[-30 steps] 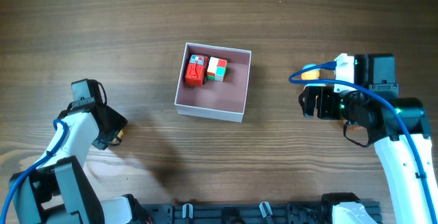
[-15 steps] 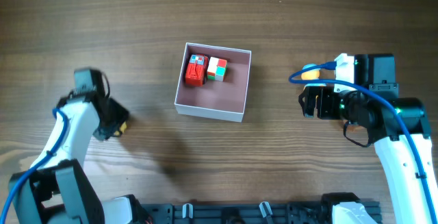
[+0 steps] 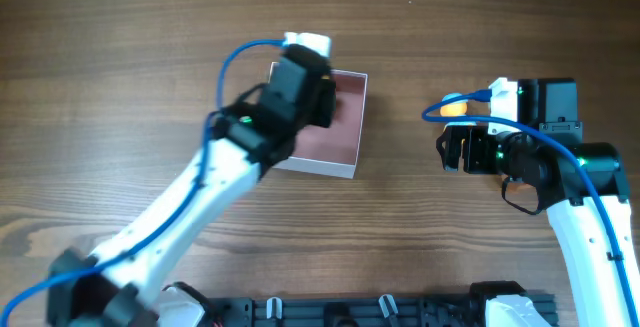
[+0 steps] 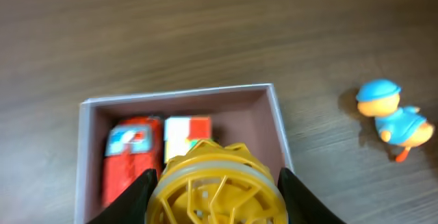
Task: Pack container
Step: 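Place the yellow toy into the box's right corner with the left gripper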
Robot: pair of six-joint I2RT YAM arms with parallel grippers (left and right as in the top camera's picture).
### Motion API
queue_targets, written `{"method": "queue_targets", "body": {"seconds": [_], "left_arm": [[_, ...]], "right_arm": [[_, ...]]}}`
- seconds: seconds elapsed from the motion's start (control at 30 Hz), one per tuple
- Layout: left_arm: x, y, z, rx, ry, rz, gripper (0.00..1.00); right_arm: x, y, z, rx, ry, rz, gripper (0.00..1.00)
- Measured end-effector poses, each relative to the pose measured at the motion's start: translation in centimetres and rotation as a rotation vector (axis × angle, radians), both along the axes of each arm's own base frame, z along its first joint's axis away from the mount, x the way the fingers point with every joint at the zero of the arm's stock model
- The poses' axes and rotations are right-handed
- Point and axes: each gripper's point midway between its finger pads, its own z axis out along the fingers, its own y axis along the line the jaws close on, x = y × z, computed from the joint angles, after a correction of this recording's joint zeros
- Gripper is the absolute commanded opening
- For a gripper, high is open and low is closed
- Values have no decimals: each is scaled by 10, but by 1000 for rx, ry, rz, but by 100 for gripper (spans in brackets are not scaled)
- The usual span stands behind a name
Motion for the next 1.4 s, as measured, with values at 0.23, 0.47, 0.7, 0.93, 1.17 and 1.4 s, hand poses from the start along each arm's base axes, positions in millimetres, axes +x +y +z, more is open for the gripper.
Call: {"method": "queue_targets", "body": {"seconds": [0.23, 0.47, 0.7, 0.93, 1.17, 1.4], "left_arm": [[26, -24, -75, 134, 73, -64, 4], [44, -39, -77, 127, 21, -102, 4], [43, -37, -110, 84, 125, -102, 4], [47, -33, -113, 63, 139, -85, 66], [49, -36, -111, 49, 131, -86, 66], [43, -32, -115, 69, 161, -85, 66]], "right_arm": [[0, 0, 0, 0, 0, 0, 100], [0, 0, 0, 0, 0, 0, 100], [0, 0, 0, 0, 1, 0, 100], [0, 0, 0, 0, 1, 0, 100], [0, 0, 0, 0, 2, 0, 100], [0, 0, 0, 0, 2, 0, 100]]}}
